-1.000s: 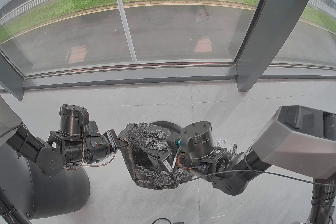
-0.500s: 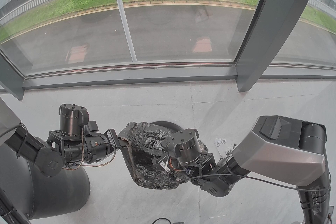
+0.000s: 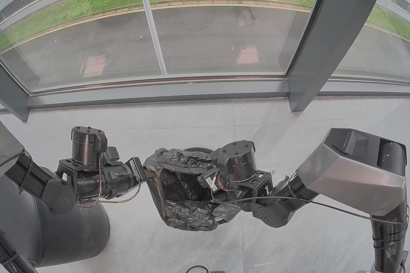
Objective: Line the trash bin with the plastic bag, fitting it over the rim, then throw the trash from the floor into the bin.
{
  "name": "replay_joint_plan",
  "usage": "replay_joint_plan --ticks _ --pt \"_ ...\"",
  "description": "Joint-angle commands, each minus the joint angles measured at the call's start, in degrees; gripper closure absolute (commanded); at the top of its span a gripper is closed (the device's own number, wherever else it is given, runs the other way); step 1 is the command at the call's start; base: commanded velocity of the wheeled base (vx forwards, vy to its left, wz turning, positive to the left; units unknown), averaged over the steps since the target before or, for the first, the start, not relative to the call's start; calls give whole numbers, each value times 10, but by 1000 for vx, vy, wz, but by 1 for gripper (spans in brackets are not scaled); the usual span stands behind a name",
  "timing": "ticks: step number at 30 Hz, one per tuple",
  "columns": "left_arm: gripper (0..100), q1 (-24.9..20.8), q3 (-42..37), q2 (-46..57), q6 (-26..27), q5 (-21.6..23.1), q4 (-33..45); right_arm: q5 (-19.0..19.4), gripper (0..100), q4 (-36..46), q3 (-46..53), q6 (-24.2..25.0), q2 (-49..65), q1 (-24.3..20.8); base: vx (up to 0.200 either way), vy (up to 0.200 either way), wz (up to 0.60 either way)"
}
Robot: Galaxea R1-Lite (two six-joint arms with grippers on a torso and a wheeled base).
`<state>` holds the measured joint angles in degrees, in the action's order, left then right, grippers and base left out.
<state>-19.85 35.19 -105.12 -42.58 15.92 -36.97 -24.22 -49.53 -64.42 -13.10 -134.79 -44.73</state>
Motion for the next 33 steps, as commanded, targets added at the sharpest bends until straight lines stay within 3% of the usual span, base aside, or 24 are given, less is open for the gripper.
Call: replay_joint_plan --ticks 1,11,24,33 --pt "100 3 -1 -3 8 0 -1 0 0 0 -2 0 22 12 0 0 0" --pt "100 9 -5 -32 41 -2 -49 2 0 0 -49 2 5 38 0 0 0" --pt "100 63 2 -105 114 0 -93 4 0 -1 -112 4 -40 50 0 0 0" --pt "100 65 15 -148 153 0 -108 3 0 0 -147 4 -64 56 0 0 0"
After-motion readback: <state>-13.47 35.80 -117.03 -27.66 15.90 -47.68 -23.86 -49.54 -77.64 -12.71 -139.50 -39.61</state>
